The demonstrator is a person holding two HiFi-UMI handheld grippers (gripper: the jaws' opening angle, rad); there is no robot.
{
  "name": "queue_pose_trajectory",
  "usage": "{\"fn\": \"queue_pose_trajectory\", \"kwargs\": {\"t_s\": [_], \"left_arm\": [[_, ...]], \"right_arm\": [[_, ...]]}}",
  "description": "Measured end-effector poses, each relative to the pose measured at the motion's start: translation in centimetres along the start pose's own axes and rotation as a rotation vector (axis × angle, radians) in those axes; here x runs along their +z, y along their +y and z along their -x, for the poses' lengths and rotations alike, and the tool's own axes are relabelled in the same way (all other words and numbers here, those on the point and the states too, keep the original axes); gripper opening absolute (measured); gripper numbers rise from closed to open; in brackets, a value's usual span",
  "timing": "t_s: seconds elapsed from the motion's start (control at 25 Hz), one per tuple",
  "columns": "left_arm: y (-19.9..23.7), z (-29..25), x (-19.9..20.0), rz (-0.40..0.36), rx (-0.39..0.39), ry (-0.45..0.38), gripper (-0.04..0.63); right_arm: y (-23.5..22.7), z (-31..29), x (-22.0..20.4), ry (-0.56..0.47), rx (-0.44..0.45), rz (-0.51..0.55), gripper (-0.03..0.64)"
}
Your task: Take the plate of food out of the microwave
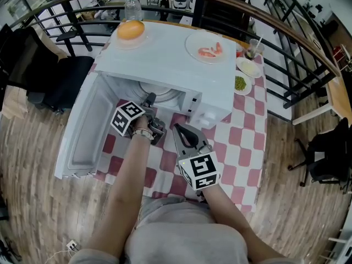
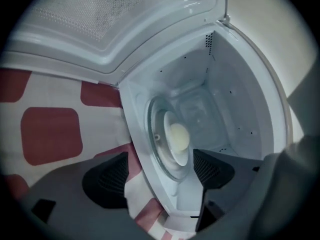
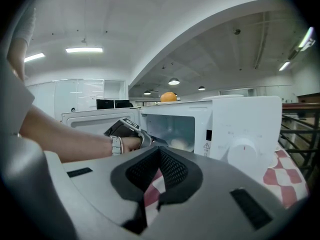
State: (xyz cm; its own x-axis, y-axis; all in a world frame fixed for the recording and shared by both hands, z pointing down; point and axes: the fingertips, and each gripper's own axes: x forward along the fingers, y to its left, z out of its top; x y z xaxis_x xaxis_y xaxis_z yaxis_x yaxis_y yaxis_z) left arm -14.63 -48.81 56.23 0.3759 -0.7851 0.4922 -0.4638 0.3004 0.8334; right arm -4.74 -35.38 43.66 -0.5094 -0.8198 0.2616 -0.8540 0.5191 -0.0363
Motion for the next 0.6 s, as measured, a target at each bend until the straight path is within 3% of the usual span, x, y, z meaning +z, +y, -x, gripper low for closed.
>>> {"fn": "queue_pose_trajectory", "kwargs": {"t_s": [0.24, 0.6], "left_arm": [[1.8, -1.8, -0.1, 0.111, 0.121, 0.03, 0.391], [2.5, -3.6, 0.3, 0.184, 0.251, 0.017, 0.391]], "right_arm": [[-0.4, -0.9, -0.7, 0.018, 0.001, -0.006, 0.023], [-0.6, -1.9, -1.9, 0.051, 0.004, -0.011, 0.023]]}}
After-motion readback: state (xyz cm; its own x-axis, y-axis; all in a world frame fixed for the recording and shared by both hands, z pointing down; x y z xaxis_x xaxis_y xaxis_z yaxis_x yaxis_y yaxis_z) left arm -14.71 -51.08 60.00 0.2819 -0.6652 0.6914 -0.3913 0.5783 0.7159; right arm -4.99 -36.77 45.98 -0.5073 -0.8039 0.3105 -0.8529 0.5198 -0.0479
